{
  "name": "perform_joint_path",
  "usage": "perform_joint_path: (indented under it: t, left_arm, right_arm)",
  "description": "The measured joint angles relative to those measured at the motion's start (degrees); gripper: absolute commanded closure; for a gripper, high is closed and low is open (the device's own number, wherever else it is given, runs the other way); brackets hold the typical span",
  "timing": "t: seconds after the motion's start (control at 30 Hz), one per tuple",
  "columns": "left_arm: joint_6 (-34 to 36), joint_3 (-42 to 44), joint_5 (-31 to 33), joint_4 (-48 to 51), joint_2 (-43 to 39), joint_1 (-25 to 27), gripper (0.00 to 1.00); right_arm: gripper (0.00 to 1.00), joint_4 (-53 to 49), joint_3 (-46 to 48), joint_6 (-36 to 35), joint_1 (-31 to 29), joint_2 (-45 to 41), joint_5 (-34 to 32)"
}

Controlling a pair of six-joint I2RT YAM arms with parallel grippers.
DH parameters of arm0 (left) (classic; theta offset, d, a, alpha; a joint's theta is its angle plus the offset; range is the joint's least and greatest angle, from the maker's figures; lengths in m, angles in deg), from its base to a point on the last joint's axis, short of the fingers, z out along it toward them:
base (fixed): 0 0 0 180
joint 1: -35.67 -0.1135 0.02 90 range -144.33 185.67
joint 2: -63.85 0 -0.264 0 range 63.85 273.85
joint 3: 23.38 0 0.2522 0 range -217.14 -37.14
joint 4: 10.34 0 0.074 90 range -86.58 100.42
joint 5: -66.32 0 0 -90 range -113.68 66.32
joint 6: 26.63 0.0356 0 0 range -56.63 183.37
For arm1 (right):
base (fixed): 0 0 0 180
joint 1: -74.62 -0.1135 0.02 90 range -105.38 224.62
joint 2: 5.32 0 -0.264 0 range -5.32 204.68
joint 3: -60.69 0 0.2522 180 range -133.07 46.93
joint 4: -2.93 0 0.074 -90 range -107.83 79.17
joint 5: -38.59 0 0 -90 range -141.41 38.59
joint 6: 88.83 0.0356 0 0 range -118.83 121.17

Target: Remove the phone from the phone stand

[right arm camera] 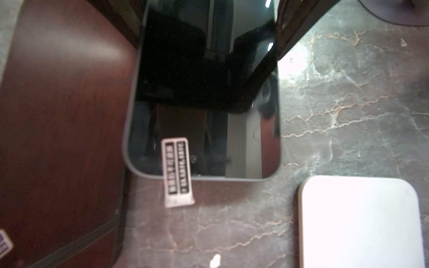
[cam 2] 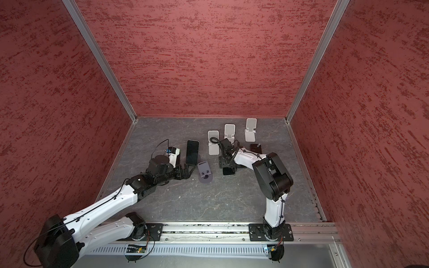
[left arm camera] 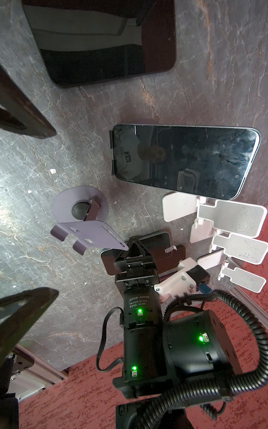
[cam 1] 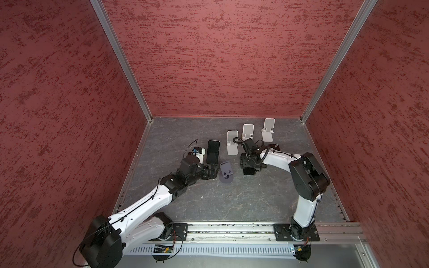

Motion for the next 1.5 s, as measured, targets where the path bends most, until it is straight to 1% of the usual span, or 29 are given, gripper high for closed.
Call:
perform_joint_path:
  t: [0.9,1.17,1.5]
  left_arm:
    - [0.02,0.50,0.33,0.61,-1.09,-0.50,0.00]
    - [0.28,-1.36,6.64,6.08,-0.85,4.24,0.01]
    - [-0.22,-8.83,15.21,12.70,3.28,10.73,0.01]
  right_arm:
    - [0.22,2.60,-3.13,0.52,0.00,2.97,-0.22]
    - [0.16,3.69,-3.13,0.96,0.02,2.93,-0.09]
    - [0.09,3.26,-2.19,0.48,0.09,1.36,1.55]
